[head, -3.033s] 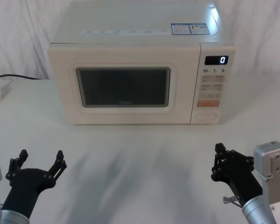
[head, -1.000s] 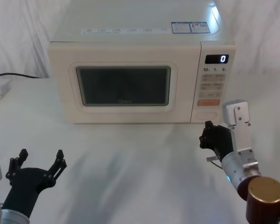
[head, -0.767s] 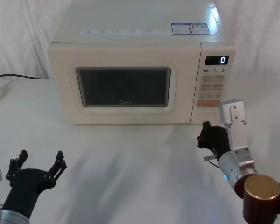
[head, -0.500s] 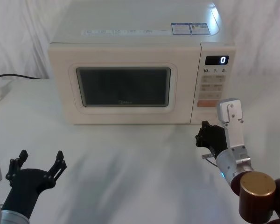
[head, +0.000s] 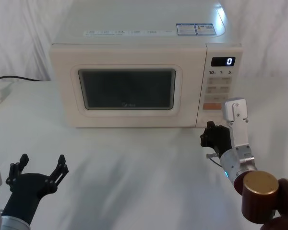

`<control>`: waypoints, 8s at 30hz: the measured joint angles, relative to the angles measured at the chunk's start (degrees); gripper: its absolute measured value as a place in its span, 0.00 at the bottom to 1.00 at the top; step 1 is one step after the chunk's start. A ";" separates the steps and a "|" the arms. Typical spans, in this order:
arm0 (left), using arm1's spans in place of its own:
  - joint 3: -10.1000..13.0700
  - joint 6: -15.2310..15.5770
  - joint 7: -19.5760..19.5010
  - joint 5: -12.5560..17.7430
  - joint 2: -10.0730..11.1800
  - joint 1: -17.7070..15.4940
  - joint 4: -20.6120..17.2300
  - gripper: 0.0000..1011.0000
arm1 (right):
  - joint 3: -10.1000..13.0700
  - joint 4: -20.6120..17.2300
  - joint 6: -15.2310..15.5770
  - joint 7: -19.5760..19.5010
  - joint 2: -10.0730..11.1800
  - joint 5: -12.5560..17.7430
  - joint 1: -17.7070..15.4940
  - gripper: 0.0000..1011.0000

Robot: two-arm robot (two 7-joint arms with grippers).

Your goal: Press the button to open the microwave door with one hand; close the microwave door with the other hand.

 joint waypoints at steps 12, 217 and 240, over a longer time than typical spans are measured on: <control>0.00 0.00 0.00 0.00 0.00 0.00 0.00 0.99 | 0.95 4.42 -1.80 -1.04 -0.45 0.13 2.94 0.00; 0.00 0.00 0.00 0.00 0.00 0.00 0.00 0.99 | 5.32 -17.04 -7.18 2.95 6.35 6.62 -15.88 0.99; 0.00 0.00 0.00 0.00 0.00 0.00 0.00 0.99 | 5.32 -17.04 -7.18 2.95 6.35 6.62 -15.88 0.99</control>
